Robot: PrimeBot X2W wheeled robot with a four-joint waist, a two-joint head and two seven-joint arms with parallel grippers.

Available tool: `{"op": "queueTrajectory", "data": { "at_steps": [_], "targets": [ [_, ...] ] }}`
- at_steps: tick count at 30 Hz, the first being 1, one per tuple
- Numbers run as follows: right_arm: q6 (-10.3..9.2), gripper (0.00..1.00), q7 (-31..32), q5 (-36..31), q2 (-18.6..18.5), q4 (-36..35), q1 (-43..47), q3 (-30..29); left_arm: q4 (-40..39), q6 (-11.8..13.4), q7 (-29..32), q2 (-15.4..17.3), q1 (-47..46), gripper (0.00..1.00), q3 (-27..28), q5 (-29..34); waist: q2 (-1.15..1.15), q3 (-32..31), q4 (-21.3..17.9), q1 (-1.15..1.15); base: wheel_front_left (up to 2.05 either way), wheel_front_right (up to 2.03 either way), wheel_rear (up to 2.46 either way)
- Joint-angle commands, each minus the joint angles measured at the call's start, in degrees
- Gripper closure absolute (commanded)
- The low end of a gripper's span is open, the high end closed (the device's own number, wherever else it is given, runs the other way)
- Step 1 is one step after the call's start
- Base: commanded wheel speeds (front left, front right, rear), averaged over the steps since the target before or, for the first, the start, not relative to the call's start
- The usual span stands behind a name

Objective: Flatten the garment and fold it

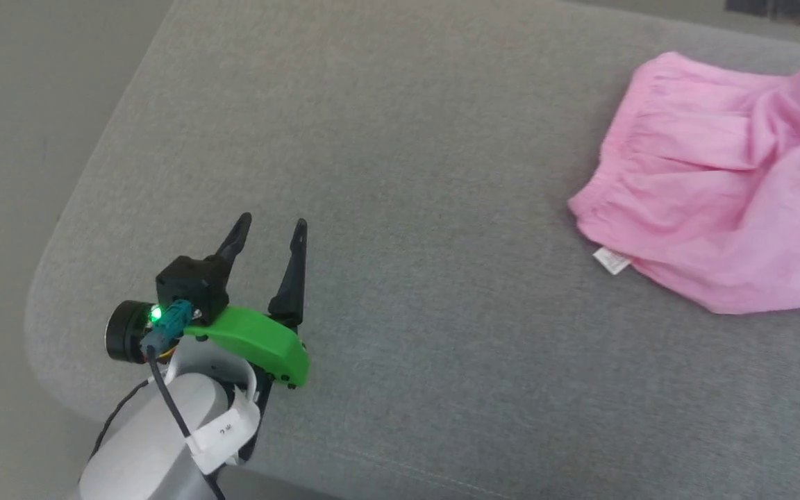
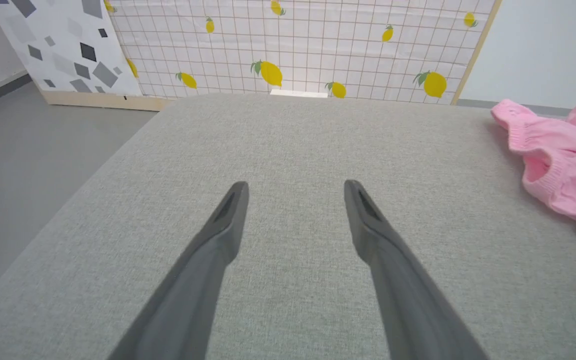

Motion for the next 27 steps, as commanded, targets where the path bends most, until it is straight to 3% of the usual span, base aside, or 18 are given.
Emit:
{"op": "queueTrajectory", "data": {
  "at_steps": [1, 5, 9, 15, 22, 27],
  "targets": [
    [-0.1, 0.0, -1.68, 1.09, 0.9, -1.35, 2.75, -0.03, -0.17, 0.19, 0.03, 0.45, -0.36, 0.0, 0.48, -0.87, 0.0, -5.01, -5.0, 0.0, 0.0, 0.0, 0.0],
    [-0.1, 0.0, -6.74, 2.04, 3.16, -7.03, 9.8, -1.54, -0.3, 0.39, 0.11, 0.54, 0.11, 0.0, 1.55, -2.26, 0.0, -6.83, -7.82, 0.0, 0.0, 0.0, 0.0],
    [-0.1, 0.0, -11.88, -1.3, 6.01, -12.53, 18.51, -5.89, -0.15, 0.05, 0.47, 0.47, 0.68, 0.0, 1.8, -3.44, 0.0, -7.55, -10.25, 0.0, 0.0, 0.0, 0.0],
    [-0.1, 0.0, -14.99, -7.41, 15.21, -23.03, 31.31, -12.25, 0.8, -1.91, 3.16, 1.0, 1.16, 0.0, -0.41, -4.03, 0.0, -6.81, -14.26, 0.0, 0.0, 0.0, 0.0],
    [-0.1, 0.0, -11.72, -11.89, 25.15, -32.98, 39.96, -15.92, 2.97, -7.04, 12.35, 2.74, -2.85, 0.0, -5.26, -4.08, 0.0, -3.52, -18.83, 0.0, 0.0, 0.0, 0.0],
    [-0.1, 0.0, -10.26, -13.05, 27.44, -37.91, 40.82, -16.58, 3.92, -12.5, 21.19, 3.04, -10.51, 0.0, -7.58, -5.25, 0.0, 0.88, -21.82, 0.0, 0.0, 0.0, 0.0]
  ]
}}
